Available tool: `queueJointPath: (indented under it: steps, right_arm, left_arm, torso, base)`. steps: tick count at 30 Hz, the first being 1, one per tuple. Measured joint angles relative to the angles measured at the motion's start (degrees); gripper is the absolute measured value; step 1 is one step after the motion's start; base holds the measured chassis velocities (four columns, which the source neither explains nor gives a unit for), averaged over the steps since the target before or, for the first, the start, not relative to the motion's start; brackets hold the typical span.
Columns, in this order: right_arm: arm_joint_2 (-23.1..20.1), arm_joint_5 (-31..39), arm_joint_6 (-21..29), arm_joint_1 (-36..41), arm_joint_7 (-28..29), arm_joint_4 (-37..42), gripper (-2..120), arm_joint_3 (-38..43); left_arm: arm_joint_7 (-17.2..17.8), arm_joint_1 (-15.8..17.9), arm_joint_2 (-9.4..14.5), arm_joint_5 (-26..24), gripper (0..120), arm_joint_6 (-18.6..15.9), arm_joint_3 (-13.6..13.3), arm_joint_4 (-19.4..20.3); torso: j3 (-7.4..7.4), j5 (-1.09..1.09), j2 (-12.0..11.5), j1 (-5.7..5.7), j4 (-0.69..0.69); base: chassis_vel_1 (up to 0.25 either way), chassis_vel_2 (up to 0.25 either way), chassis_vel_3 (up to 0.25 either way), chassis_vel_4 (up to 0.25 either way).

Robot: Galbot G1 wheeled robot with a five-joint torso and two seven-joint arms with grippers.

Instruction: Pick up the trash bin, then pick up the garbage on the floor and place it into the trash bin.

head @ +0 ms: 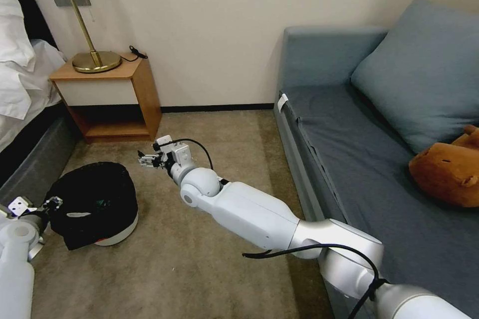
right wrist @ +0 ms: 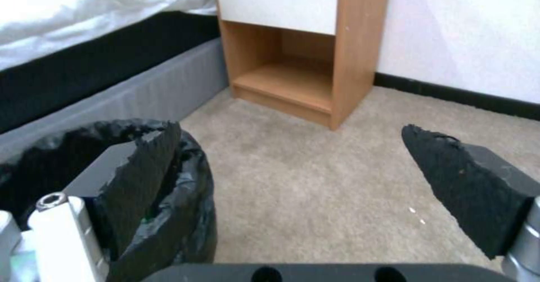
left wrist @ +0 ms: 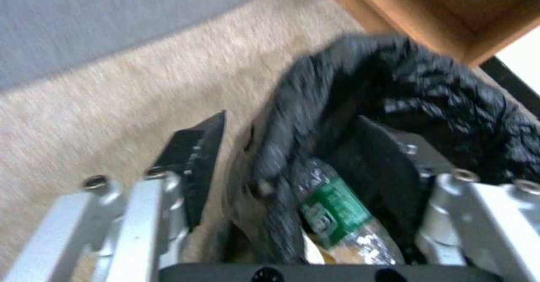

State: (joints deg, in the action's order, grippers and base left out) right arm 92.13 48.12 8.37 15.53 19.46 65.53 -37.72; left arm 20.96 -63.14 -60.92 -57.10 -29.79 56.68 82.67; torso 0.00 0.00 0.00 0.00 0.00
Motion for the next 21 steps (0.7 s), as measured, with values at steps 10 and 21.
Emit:
queueJointPath:
  steps: [10,21]
  right_arm:
    - [0.0,-0.6,0.9,0.2,3.9,-3.9,100,3.0]
    - [0.0,-3.6,0.8,2.6,6.4,-8.3,100,10.2]
  left_arm:
    - [-9.9,-2.9,0.8,16.3,100,7.2,2.3,2.1]
    - [-23.9,-3.0,2.5,31.4,100,14.4,-2.7,5.3]
  torso:
    - [0.0,0.0,0.0,0.0,0.01]
    - [0.0,0.0,0.0,0.0,0.0]
  base:
    - [0.0,0.0,0.0,0.0]
    - [0.0,0.0,0.0,0.0]
